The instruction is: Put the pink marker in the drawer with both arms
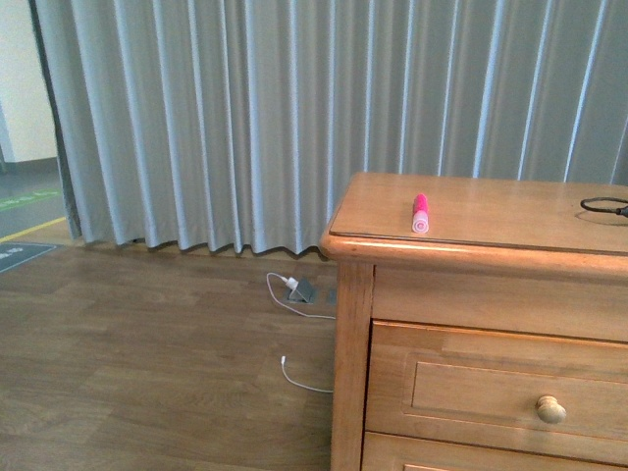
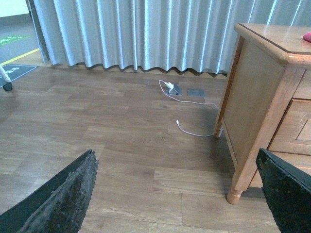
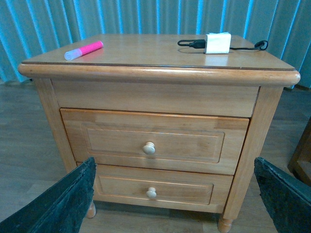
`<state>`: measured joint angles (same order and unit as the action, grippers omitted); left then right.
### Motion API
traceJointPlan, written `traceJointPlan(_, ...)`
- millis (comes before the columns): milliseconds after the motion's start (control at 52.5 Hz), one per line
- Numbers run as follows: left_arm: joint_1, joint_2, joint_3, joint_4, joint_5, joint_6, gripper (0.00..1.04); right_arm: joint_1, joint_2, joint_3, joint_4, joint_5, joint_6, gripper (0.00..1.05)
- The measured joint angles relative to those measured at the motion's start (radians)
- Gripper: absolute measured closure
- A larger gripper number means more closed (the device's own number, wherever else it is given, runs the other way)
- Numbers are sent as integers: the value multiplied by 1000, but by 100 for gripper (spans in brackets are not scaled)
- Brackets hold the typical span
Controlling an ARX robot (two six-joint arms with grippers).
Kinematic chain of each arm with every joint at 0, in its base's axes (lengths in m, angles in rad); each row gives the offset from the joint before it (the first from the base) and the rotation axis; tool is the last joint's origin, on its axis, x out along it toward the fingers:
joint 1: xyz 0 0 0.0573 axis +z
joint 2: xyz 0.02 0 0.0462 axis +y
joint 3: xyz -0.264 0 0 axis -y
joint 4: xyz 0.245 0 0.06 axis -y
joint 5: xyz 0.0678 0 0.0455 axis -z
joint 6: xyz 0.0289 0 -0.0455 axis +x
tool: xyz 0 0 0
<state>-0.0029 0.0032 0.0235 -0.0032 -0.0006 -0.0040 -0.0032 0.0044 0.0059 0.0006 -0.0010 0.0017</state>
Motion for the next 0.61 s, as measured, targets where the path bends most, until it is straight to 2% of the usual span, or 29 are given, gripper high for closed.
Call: traceJointPlan(609, 0, 0, 0, 0, 0, 0, 6, 0, 0, 0, 0, 0, 0, 8)
